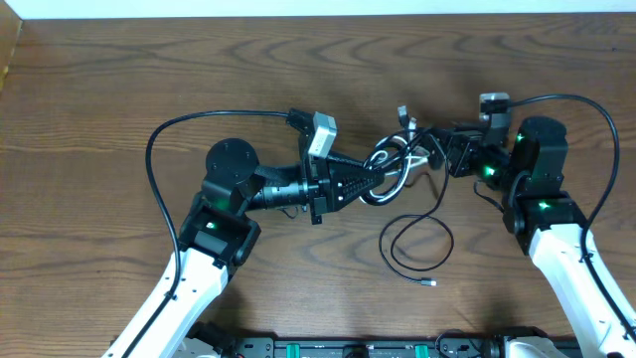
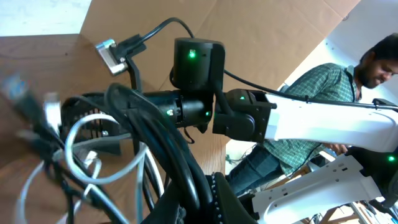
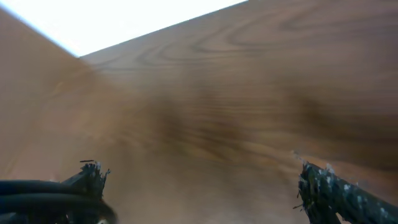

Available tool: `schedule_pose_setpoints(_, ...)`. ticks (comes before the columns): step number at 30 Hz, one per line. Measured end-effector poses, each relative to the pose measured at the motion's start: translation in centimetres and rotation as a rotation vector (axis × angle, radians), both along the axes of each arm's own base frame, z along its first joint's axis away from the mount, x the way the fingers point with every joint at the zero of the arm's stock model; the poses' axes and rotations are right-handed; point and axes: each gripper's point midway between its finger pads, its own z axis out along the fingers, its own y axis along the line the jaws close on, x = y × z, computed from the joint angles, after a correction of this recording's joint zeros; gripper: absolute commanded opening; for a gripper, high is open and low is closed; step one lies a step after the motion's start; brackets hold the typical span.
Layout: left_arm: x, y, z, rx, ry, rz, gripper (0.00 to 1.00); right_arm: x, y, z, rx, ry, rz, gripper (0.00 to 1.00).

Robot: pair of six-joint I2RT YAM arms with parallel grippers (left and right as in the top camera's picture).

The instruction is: Untangle cables

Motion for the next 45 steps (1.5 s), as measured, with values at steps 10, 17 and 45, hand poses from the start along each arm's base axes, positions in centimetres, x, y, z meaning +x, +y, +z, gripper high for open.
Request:
schedule_pose_setpoints(10,0.2,0.0,-0.1,0.001,0.002,0.012,0.07,0.3,-1.7,-0.6,-0.007,0.031,-0.071,0.99)
schedule_pose_setpoints(17,1.8,1.4,-0.1,0.001,0.002,0.072,0.08,-0.2,-1.5,-1.2,-0.002,0.068,-0.064,0.99)
schedule_pose_setpoints(45,5.9,7.1,0.0,0.0,-0.001,0.238,0.08,-4.1,3.8,2.6,0.118,-0.118,0.417,0.99)
